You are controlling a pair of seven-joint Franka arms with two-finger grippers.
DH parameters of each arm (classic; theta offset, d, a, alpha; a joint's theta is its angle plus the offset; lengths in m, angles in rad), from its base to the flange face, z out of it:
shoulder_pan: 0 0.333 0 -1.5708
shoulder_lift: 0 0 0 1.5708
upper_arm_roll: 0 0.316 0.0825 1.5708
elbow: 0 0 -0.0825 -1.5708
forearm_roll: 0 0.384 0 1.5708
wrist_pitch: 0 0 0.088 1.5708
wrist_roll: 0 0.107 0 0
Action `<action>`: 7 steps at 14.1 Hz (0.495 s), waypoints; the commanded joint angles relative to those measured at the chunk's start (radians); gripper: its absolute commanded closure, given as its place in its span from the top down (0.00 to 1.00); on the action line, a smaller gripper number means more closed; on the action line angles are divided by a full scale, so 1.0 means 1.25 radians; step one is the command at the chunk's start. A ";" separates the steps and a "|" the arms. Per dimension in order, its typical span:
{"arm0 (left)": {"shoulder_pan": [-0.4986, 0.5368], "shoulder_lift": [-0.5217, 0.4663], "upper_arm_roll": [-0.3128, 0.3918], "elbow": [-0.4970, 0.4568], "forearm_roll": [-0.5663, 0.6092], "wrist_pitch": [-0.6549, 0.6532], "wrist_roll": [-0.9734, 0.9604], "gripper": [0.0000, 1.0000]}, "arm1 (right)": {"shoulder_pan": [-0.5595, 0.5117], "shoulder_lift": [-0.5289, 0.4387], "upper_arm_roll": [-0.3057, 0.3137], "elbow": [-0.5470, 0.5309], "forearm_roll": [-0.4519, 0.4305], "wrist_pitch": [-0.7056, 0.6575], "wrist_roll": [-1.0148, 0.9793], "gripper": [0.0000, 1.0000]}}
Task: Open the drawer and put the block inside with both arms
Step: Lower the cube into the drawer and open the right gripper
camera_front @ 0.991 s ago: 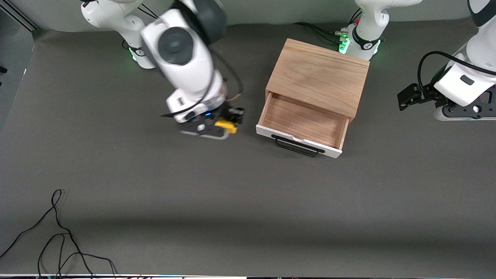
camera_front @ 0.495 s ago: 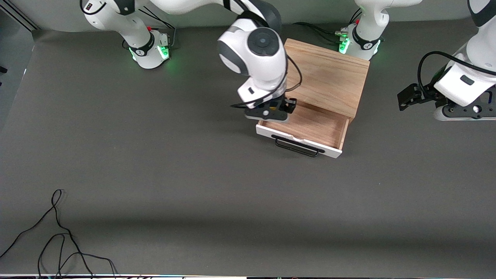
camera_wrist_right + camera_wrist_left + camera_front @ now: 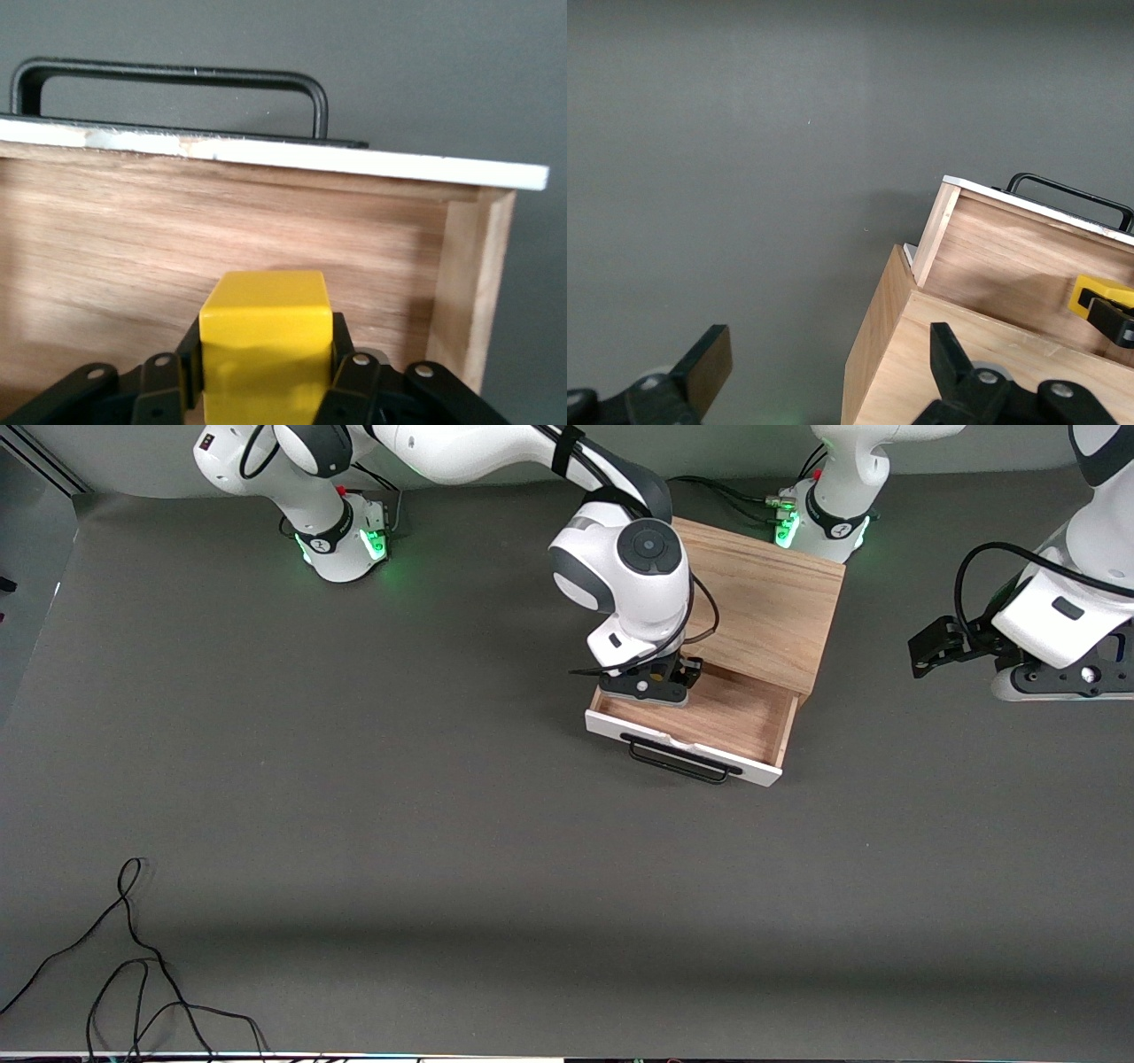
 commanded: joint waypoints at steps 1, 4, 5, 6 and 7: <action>0.004 -0.007 -0.002 0.000 0.004 -0.012 0.015 1.00 | 0.015 0.023 -0.013 0.033 -0.004 0.002 0.031 0.00; 0.004 -0.007 -0.001 0.000 0.004 -0.011 0.015 1.00 | 0.026 0.032 -0.013 0.029 -0.005 0.002 0.034 0.03; 0.004 -0.007 -0.002 0.000 0.004 -0.011 0.015 1.00 | 0.026 0.035 -0.013 0.028 -0.004 0.002 0.035 0.14; 0.004 -0.007 -0.001 0.000 0.004 -0.011 0.015 1.00 | 0.027 0.040 -0.013 0.028 -0.004 0.002 0.035 0.33; 0.004 -0.007 -0.001 0.000 0.004 -0.011 0.015 1.00 | 0.031 0.042 -0.013 0.028 -0.005 0.002 0.037 0.70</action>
